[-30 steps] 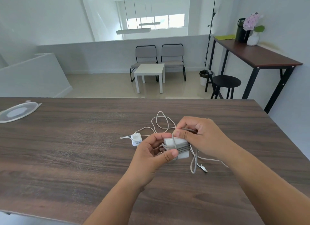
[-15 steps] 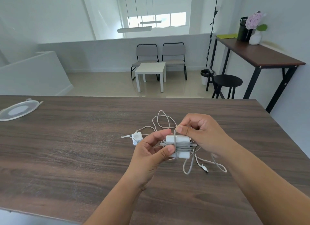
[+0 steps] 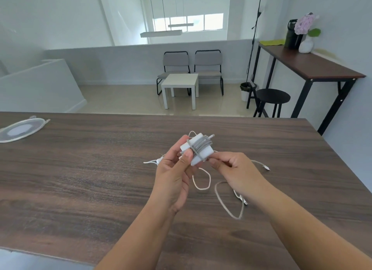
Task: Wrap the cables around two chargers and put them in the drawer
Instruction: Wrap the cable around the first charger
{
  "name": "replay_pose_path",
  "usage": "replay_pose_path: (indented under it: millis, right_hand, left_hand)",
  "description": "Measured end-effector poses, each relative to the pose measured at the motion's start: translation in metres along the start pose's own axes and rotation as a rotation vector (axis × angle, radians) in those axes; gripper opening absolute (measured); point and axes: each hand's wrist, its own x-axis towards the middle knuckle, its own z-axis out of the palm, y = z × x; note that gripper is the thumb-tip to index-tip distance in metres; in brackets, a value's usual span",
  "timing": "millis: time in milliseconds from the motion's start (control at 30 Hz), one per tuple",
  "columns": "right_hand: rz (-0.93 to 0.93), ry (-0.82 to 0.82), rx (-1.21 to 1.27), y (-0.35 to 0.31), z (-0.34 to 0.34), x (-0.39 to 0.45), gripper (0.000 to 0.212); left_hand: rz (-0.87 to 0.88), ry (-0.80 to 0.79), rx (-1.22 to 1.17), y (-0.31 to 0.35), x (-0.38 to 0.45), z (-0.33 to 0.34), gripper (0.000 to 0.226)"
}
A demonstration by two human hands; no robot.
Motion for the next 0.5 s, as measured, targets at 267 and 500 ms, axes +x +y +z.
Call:
replay_pose_path:
  millis: [267,500]
  right_hand:
    - [-0.289,-0.007,-0.708,-0.006,-0.001,-0.016,0.025]
    - [-0.335,-0.052,-0.870,-0.018,-0.021,-0.018,0.026]
  left_hand:
    - [0.077,0.051,0.170,-0.012,0.006,0.001,0.042]
    - [0.048,0.022,0.202,-0.014,0.005,-0.007,0.033]
